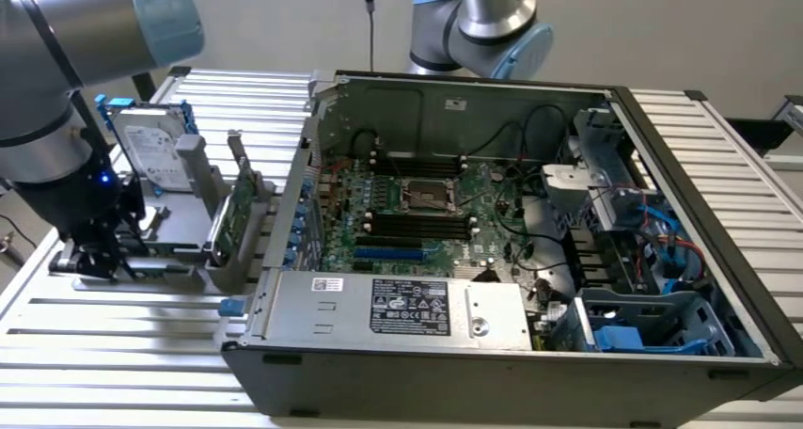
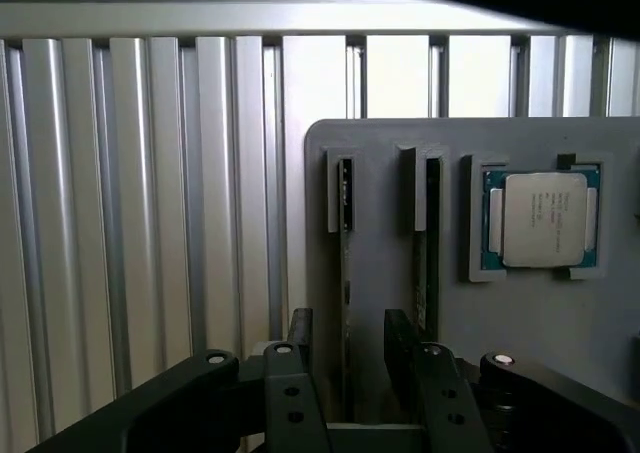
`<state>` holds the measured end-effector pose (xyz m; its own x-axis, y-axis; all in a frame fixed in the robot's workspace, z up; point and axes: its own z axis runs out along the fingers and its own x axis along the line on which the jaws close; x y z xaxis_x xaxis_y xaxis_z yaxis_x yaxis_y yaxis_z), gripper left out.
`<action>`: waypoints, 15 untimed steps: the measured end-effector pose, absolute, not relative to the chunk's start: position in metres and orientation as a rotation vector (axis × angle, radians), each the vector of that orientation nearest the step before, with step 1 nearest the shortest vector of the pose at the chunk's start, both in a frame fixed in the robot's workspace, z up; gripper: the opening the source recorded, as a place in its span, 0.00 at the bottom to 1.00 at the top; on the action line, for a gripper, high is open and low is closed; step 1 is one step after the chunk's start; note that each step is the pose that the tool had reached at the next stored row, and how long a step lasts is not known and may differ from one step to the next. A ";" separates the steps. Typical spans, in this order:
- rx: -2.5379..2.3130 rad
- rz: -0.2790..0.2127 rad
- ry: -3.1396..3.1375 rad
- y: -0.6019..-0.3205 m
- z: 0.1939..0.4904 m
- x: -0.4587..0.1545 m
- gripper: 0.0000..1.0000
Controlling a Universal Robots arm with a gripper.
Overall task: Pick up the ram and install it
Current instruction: 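Pick up the ram and move it above insertion slot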
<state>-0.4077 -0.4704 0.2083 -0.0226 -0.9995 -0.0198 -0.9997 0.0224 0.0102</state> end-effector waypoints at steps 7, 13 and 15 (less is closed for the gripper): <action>-2.185 0.026 2.235 -0.471 0.204 -0.410 0.42; -2.180 0.031 2.229 -0.473 0.201 -0.413 0.42; -2.174 0.040 2.223 -0.476 0.200 -0.413 0.42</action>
